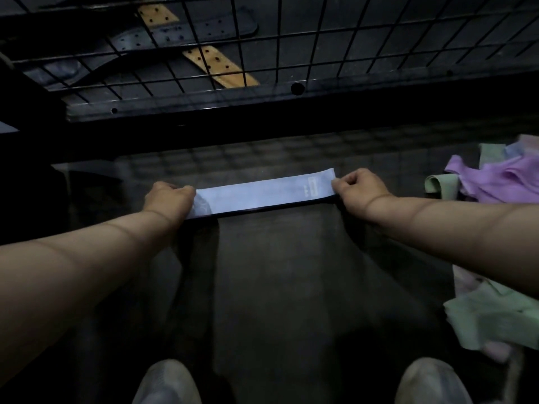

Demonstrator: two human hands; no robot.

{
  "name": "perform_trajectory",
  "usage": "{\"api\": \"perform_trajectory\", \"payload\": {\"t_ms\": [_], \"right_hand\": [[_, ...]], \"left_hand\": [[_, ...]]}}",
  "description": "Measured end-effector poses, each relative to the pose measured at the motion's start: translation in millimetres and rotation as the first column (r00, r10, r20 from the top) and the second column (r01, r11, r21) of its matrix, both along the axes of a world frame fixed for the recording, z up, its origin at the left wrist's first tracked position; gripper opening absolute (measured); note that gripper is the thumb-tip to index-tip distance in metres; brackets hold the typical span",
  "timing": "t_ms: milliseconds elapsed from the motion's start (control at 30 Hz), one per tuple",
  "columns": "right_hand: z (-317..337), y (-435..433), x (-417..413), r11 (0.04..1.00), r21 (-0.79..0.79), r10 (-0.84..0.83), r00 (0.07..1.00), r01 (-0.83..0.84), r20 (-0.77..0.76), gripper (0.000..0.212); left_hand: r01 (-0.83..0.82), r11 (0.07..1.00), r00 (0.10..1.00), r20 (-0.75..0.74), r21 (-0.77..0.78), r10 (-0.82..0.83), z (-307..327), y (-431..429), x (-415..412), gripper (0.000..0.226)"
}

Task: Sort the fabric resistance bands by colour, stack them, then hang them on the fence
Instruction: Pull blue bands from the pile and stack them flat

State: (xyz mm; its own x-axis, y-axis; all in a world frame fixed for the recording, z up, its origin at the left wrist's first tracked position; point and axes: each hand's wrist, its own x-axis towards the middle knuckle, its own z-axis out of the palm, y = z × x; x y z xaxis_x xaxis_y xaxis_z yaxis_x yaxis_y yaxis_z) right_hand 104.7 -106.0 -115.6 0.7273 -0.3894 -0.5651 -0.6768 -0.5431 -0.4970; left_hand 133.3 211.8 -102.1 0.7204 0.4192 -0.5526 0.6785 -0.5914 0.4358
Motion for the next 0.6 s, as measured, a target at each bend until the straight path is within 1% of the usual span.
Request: {"api": "perform_trajectory", "payload": {"t_ms": [33, 100, 133, 200, 233, 300, 367, 433, 500, 600], "right_hand": [[0, 2, 1, 1.0, -0.004, -0.001, 1.0, 0.001, 0.008, 0.022], [0, 5, 2, 1.0, -0.015, -0.004, 1.0, 0.004, 0.015, 0.02], [1, 6, 2, 1.0, -0.021, -0.002, 1.0, 0.002, 0.016, 0.021], [1, 6, 2, 0.999, -0.036, 0.002, 1.0, -0.002, 0.015, 0.021], [2, 6, 2, 0.999, -0.038, 0.002, 1.0, -0.001, 0.018, 0.021], [5, 6, 2, 0.999, -0.034, -0.003, 1.0, 0.004, 0.024, 0.024], [8, 7, 1, 0.999, -0.043, 0.009, 0.999, -0.008, 0.033, 0.031], [9, 8, 1, 0.999, -0.05, 0.022, 0.999, -0.02, 0.049, 0.032], [9, 9, 0, 0.998, -0.049, 0.031, 0.998, -0.029, 0.056, 0.03], [9, 10, -2, 0.998, -0.043, 0.046, 0.997, -0.043, 0.059, 0.029]], "left_hand": [[-0.014, 0.999, 1.0, -0.009, -0.036, 0.013, -1, 0, -1, 0.039], [-0.035, 0.996, 0.999, 0.007, -0.076, 0.035, -4, 1, -1, 0.042], [-0.044, 0.995, 0.999, 0.022, -0.087, 0.046, -5, 1, -1, 0.037], [-0.051, 0.995, 0.998, 0.038, -0.09, 0.055, -3, -1, -3, 0.017], [-0.043, 0.995, 0.998, 0.051, -0.086, 0.047, -3, 0, -3, 0.015], [-0.044, 0.996, 0.997, 0.066, -0.074, 0.049, -7, 1, -3, 0.019], [-0.055, 0.998, 0.992, 0.113, -0.042, 0.06, -10, 2, -3, 0.025], [-0.103, 0.994, 0.986, 0.136, 0.039, 0.097, -13, 5, -2, 0.037], [-0.131, 0.985, 0.989, 0.082, 0.11, 0.122, -15, 5, -4, 0.047], [-0.171, 0.98, 0.985, -0.019, 0.099, 0.174, -16, -3, -5, 0.047]]}}
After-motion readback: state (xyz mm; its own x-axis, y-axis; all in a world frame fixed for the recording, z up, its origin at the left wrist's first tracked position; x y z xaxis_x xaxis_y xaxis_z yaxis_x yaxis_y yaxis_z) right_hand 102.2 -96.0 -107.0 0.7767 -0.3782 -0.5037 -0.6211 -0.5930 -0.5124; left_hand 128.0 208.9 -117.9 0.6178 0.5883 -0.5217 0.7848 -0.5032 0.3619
